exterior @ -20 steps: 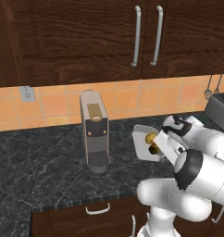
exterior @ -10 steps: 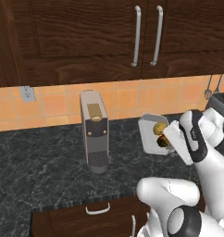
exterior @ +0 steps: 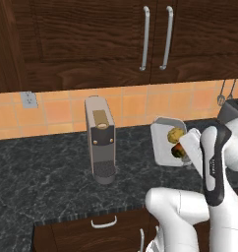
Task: Take the meat container that has the chicken drumstick and place it on the second highest rack of the freezer. Then take the vegetable container that has the squash and bell pepper and place it on the highest rack of the freezer.
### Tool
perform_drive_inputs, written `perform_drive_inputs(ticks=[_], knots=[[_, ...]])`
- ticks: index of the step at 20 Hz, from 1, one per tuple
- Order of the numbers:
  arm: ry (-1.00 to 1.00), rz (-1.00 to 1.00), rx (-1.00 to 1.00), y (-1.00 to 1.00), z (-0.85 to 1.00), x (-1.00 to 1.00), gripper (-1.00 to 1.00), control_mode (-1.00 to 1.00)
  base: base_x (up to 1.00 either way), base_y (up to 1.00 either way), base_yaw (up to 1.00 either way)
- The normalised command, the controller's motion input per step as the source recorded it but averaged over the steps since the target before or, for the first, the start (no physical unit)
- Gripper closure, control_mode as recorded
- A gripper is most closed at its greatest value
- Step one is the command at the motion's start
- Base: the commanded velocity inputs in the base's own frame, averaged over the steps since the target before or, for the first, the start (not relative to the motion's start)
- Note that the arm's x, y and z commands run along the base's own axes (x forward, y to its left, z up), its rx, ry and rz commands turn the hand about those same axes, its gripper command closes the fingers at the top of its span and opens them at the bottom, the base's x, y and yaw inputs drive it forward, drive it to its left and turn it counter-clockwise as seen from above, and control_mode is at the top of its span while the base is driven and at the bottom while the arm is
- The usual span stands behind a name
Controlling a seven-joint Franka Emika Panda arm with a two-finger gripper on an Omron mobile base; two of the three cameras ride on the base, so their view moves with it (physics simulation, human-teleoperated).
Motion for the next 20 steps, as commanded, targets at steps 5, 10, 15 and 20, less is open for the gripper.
perform_drive_inputs(ticks=[5,10,15,20], knots=[[0.10,-0.04,-0.08,0.13,0.61,-0.29,1.00,-1.00,0.00,0.00,0.00],[0.01,-0.09,-0.07,0.00,0.65,-0.55,1.00,-1.00,0.00,0.00,0.00],[0.00,-0.08,-0.05,0.00,0.58,-0.43,1.00,-1.00,0.00,0.00,0.00],[0.00,0.00,0.00,0.00,0.00,0.00,1.00,1.00,-0.77,-0.30,-0.07]])
